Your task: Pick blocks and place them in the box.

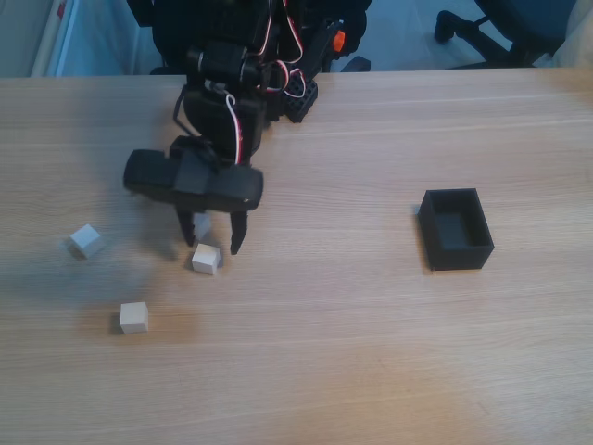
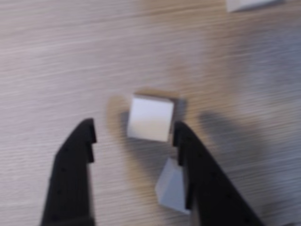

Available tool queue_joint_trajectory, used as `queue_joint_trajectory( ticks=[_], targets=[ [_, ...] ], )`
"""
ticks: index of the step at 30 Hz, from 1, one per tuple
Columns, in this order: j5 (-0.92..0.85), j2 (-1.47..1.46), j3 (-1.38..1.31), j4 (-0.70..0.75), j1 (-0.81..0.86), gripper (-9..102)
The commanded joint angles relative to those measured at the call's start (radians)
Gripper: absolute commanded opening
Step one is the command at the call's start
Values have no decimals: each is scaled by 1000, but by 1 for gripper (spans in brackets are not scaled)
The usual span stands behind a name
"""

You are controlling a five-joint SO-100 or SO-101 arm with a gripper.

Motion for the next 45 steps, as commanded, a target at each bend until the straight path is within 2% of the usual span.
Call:
queue_joint_trajectory(
  ticks=[1, 19, 21, 24, 30, 37, 45],
  targets=[
    [-15, -43, -78, -23, 29, 17],
    [-18, -195, -95, -95, 44, 16],
    [-12, -202, -98, -109, 43, 14],
    [-8, -206, -98, -123, 38, 2],
    [-25, -181, -91, -92, 29, 0],
    [54, -31, -91, 144, -64, 0],
    [299, 238, -112, 471, -348, 0]
  ],
)
